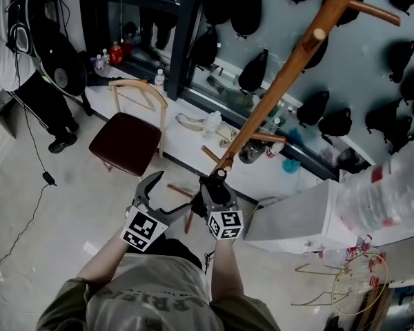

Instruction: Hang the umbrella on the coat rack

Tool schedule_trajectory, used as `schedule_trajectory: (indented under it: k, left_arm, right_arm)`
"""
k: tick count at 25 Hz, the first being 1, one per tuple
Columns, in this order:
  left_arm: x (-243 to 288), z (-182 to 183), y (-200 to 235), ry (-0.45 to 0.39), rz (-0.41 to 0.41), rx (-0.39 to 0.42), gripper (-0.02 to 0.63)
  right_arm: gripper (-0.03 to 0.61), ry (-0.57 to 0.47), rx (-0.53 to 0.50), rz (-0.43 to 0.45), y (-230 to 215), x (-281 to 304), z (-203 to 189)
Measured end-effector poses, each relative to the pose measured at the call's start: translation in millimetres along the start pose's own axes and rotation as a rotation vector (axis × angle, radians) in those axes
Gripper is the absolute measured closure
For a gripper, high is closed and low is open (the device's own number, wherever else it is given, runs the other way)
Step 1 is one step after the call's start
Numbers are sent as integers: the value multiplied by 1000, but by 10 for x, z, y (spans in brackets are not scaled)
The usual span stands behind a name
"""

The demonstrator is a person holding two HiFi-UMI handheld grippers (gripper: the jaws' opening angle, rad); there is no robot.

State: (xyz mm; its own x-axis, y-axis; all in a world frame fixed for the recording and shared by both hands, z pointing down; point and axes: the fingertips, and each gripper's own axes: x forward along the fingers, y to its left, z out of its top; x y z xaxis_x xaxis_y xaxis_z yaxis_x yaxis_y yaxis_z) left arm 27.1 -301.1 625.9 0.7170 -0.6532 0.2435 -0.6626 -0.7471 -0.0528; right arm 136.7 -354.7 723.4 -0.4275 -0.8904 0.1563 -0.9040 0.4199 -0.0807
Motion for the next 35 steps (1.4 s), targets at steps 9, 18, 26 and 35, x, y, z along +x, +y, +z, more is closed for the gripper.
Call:
schedule_trajectory:
  k: [9, 18, 26, 35]
  left_arm:
    - [8, 87, 37, -18, -2, -3, 153]
    - [38, 167, 86, -38, 3, 0, 153]
    - [45, 204, 154, -42, 5, 4, 153]
    - [63, 245, 137, -35, -7, 2, 153]
  right_arm:
    - [362, 30, -12, -65, -137, 125, -149]
    - [356, 57, -9, -109, -238, 229, -286]
    - [327, 81, 31, -131, -283, 282, -374]
    - [268, 74, 80, -141, -334, 208, -343]
